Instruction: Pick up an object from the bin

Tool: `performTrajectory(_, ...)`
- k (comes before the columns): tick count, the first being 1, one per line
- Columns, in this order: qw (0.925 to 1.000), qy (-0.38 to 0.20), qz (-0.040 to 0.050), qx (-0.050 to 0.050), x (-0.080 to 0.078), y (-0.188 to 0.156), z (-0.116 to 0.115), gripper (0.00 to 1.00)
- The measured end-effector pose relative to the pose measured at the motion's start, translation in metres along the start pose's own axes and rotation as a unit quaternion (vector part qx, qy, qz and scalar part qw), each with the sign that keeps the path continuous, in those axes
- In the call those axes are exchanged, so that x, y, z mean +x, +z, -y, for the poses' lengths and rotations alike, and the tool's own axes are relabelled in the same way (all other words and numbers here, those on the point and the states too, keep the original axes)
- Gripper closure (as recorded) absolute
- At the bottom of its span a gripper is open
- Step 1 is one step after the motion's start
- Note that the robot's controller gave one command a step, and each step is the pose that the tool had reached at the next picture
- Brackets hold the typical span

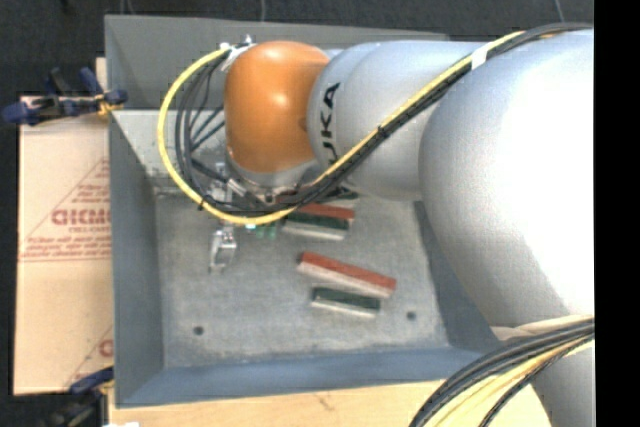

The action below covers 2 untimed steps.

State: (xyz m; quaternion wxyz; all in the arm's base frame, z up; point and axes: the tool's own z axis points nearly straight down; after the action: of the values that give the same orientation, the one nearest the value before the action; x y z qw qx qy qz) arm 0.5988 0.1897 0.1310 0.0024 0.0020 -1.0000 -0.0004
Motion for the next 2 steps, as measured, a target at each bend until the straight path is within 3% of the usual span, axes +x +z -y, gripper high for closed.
performTrajectory(1,1.0,0.002,0.0037,-0.001,-0.002,-0.005,0.001,0.0)
performTrajectory(2,1.0,-0.005,0.0054,-0.001,0.023,0.028,0.055,0.0)
